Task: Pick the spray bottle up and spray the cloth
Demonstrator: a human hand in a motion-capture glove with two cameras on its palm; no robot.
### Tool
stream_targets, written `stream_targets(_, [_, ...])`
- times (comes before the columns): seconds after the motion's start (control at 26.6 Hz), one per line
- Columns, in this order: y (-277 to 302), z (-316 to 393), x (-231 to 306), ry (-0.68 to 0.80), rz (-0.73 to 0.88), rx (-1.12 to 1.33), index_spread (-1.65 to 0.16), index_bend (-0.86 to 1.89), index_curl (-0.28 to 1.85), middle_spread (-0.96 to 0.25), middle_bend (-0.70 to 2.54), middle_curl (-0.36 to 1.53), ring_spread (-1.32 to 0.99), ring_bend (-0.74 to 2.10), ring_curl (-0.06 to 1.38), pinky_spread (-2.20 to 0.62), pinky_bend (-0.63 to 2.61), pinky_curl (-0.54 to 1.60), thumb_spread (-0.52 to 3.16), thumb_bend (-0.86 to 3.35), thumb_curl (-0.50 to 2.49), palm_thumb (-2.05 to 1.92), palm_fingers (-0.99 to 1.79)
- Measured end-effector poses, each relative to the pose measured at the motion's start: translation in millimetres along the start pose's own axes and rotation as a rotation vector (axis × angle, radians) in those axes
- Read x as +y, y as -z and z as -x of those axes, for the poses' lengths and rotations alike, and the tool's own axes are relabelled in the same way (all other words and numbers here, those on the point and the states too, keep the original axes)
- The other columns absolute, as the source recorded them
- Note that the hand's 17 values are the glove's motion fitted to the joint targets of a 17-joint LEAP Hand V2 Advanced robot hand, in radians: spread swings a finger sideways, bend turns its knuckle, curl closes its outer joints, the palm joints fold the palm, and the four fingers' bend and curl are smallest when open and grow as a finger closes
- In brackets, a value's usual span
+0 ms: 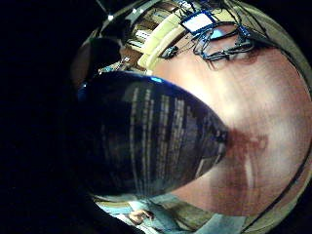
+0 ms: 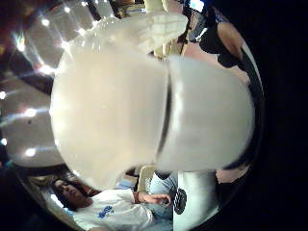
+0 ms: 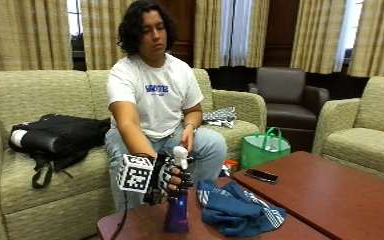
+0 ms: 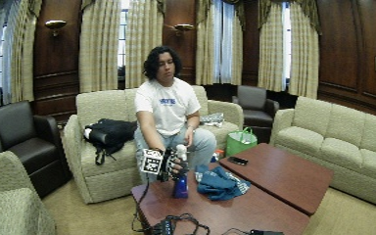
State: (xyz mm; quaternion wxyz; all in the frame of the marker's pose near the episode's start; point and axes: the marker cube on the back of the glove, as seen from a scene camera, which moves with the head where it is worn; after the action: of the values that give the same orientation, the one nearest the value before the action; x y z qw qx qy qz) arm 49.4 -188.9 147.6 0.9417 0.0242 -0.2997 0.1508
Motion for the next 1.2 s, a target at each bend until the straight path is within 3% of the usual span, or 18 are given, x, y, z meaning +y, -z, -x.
stream_targets(0.34, [-7.9, -1.3, -17.5, 0.020, -0.078, 0.023, -0.36, 0.15, 0.32, -0.20, 0.38, 0.44, -0.20, 0.45, 0.39, 0.15, 0.12, 0.23, 1.04, -0.03, 0.34, 0.70, 0.84])
stream_targets(0.64, [-12.3, 9.0, -33.1, 0.053, -0.151, 0.012, -0.35, 0.18, 0.34, -0.21, 0.42, 0.45, -0.21, 0.44, 0.39, 0.12, 0.13, 0.21, 0.96, -0.04, 0.33, 0.61, 1.00])
stream_targets(0.9, [-14.2, 13.8, -39.6, 0.054, -0.172, 0.001, -0.34, 0.09, 0.32, -0.20, 0.38, 0.44, -0.21, 0.57, 0.43, -0.03, 0.24, 0.26, 0.95, 0.03, 0.39, 0.78, 1.20])
stream_targets(1.2, [-12.1, 18.6, -36.9, 0.129, -0.308, 0.067, -0.30, 0.27, 0.39, -0.19, 0.46, 0.48, -0.20, 0.52, 0.43, -0.14, 0.30, 0.31, 0.74, 0.01, 0.49, 0.88, 1.38])
